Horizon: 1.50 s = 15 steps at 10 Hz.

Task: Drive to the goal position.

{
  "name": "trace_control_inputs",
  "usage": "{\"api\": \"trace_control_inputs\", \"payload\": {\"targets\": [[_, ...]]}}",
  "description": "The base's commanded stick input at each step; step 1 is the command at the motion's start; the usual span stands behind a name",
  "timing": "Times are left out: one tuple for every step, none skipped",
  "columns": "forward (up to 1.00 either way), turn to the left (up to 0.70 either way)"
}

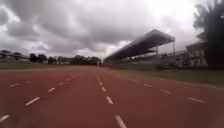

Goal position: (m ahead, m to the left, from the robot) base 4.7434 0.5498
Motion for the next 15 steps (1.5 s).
{"api": "trace_control_inputs", "payload": {"targets": [[0.7, 0.0], [0.7, 0.0], [0.7, 0.0], [0.7, 0.0], [0.7, 0.0], [0.7, 0.0], [0.7, 0.0], [0.7, 0.0], [0.7, 0.0], [0.7, 0.0], [0.7, 0.0], [0.7, 0.0], [0.7, 0.0], [0.7, 0.0], [0.7, 0.0]]}}
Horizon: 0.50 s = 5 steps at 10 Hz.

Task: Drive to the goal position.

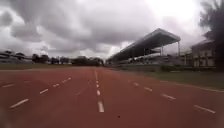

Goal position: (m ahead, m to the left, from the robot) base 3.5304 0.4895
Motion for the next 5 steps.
{"api": "trace_control_inputs", "payload": {"targets": [[0.7, 0.0], [0.7, 0.0], [0.7, 0.0], [0.7, 0.0], [0.7, 0.0]]}}
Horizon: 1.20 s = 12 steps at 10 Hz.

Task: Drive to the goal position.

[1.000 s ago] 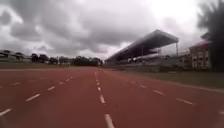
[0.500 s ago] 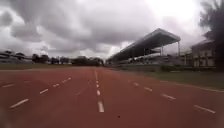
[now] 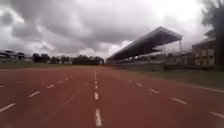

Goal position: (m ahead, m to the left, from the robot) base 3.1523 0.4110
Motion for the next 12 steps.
{"api": "trace_control_inputs", "payload": {"targets": [[0.7, 0.0], [0.7, 0.0], [0.7, 0.0], [0.7, 0.0], [0.7, 0.0], [0.7, 0.0], [0.7, 0.0], [0.7, 0.0], [0.7, 0.0], [0.7, 0.0], [0.7, 0.0], [0.7, 0.0]]}}
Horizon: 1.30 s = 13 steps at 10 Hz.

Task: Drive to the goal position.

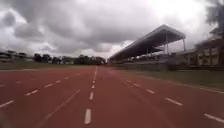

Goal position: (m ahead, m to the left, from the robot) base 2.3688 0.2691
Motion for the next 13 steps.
{"api": "trace_control_inputs", "payload": {"targets": [[0.7, 0.0], [0.7, 0.0], [0.7, 0.0], [0.7, 0.0], [0.7, 0.0], [0.7, 0.0], [0.7, 0.0], [0.7, 0.0], [0.7, 0.0], [0.7, 0.0], [0.7, 0.0], [0.7, 0.0], [0.7, 0.0]]}}
